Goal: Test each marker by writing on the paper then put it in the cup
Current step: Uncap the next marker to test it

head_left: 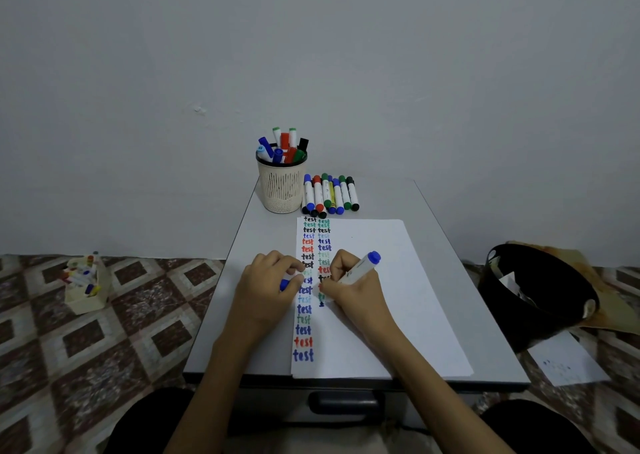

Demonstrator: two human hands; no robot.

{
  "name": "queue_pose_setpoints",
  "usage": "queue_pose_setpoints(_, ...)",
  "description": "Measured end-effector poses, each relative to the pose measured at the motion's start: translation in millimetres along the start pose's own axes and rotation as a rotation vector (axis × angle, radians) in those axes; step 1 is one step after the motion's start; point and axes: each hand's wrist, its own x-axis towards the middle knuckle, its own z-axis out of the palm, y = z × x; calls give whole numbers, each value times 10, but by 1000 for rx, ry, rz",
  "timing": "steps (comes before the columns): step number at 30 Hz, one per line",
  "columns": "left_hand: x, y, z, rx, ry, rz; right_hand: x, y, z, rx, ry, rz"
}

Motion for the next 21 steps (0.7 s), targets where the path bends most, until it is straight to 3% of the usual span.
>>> queue_pose_setpoints(5, 6, 1, -2, -2, 1, 2, 11, 2, -18, -33, -55, 25)
queue_pose_setpoints(9, 6, -13, 5, -5, -12, -6, 17, 24, -38, 66, -4, 55)
queue_pose_setpoints(21, 3, -10, 6, -6, -13, -16, -7, 3, -22, -37, -9, 29)
